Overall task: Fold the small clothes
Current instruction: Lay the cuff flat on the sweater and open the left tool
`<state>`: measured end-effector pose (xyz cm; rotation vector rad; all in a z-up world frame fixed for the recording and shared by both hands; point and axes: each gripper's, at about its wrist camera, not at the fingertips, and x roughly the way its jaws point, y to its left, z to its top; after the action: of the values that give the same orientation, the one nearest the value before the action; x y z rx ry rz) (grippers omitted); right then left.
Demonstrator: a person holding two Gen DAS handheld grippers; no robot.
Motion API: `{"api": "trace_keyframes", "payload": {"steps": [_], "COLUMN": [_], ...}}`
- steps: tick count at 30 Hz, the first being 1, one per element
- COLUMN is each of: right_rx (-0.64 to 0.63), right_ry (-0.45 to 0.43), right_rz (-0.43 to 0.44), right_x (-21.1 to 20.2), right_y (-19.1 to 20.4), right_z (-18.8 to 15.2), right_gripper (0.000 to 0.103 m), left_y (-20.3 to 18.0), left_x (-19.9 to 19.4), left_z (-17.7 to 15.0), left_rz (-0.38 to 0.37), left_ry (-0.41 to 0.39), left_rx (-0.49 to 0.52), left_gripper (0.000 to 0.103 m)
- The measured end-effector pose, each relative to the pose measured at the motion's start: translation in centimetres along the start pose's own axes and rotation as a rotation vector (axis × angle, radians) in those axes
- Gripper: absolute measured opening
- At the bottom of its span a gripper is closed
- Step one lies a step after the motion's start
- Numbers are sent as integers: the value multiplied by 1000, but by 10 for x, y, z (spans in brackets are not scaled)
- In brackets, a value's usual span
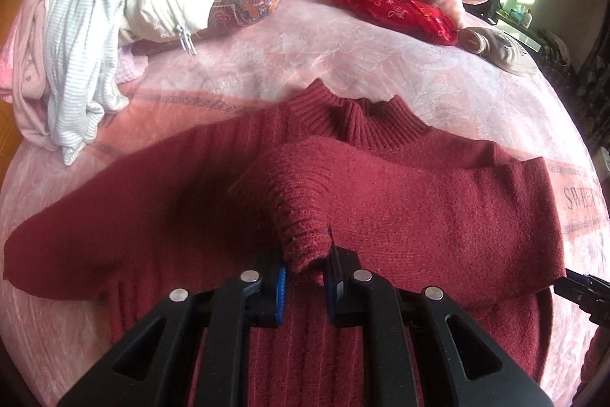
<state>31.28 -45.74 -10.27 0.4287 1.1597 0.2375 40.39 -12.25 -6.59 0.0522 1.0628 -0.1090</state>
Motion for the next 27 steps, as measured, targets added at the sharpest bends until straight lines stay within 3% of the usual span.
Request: {"api": "trace_keyframes", "payload": {"steps": [7, 10, 12, 14, 19, 24, 27], "right_rx": [-11, 22, 25, 6, -12, -57, -94], "right_ry": [65, 60, 38, 13, -26, -22, -15], "right_rz": [-79, -53, -41, -67, -45, -24, -47], "right_x": [22, 22, 12, 1, -16, -17, -12], "right_y": [-1, -5, -4, 2, 17, 36, 45], "right_z": [-1, -4, -7, -12, -22, -33, -38], "right_gripper": [54, 54, 53, 53, 53, 53, 53], "left_y": [24, 34, 45, 57, 77, 73, 69], "left_x": [18, 18, 8, -2, -12, 9, 22], "left_z": [-8, -12, -14, -16, -31, -44, -44], "left_rz": [5, -19, -31, -68, -156, -254, -306], "left_ry": [45, 72, 68, 73, 142, 237, 251], "left_rx": [-8, -24, -42, -70, -151, -241, -304], "left_gripper": [19, 36, 54, 61, 62, 61, 61]}}
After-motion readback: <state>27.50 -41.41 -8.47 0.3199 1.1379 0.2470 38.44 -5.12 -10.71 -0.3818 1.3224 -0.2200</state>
